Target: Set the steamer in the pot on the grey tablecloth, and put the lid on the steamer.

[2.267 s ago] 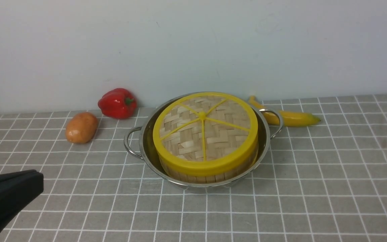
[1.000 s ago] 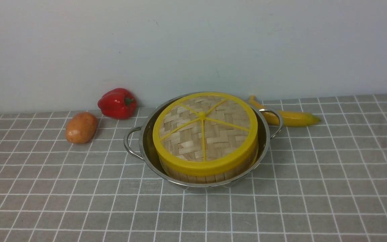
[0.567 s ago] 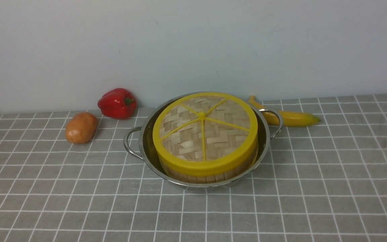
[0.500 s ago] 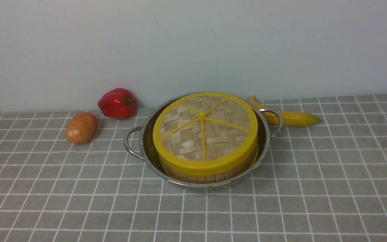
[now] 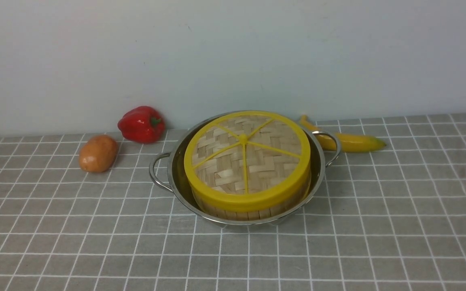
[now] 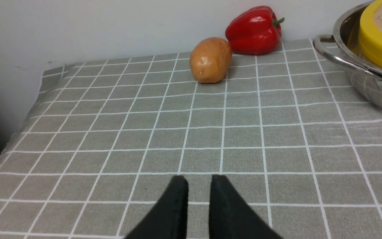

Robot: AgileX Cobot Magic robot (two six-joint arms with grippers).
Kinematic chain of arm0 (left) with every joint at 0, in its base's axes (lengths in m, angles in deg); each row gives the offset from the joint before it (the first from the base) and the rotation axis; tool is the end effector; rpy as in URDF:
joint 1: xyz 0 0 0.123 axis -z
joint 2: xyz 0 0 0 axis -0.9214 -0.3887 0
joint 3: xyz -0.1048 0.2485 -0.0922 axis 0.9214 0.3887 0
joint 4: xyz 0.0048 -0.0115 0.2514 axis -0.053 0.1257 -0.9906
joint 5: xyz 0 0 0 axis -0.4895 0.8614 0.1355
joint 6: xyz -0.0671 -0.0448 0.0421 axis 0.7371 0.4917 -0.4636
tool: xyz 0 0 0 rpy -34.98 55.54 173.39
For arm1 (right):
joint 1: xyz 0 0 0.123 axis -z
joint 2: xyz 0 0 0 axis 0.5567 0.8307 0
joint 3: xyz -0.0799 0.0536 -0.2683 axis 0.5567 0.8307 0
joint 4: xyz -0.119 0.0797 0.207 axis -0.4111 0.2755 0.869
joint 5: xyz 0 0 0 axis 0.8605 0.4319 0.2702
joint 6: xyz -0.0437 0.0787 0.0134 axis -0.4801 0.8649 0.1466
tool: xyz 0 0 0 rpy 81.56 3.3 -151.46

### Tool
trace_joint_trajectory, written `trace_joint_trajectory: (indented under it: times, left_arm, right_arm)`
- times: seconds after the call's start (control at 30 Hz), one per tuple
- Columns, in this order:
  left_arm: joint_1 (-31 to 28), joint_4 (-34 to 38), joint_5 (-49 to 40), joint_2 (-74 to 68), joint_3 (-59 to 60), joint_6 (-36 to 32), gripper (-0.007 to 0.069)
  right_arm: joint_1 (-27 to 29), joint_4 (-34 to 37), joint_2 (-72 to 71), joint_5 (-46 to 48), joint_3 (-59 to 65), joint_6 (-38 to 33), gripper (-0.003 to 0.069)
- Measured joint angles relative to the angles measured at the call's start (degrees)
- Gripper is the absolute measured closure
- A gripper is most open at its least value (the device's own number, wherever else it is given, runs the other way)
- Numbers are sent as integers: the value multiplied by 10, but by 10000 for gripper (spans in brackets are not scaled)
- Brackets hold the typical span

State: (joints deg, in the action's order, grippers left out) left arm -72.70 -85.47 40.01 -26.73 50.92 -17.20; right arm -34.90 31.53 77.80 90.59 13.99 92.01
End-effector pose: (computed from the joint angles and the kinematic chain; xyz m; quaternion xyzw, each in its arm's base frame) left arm 0.0527 0.0064 0.1774 0.0026 0.8020 0.0683 0.5934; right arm 0.0191 -0.0010 0.2859 0.0846 0.7440 0.0768 0.6584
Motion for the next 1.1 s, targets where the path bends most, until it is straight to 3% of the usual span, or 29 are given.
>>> trace_joint_trajectory:
  times: [0.1, 0.27, 1.1]
  left_arm:
    - [0, 0, 0, 0, 0, 0, 517]
    - [0, 0, 0, 0, 0, 0, 508]
    - [0, 0, 0, 0, 0, 0, 475]
  right_arm:
    - [36, 16, 1, -109, 109, 0, 419]
    - [41, 16, 1, -216, 214, 0, 419]
    - [41, 1, 1, -207, 231, 0, 419]
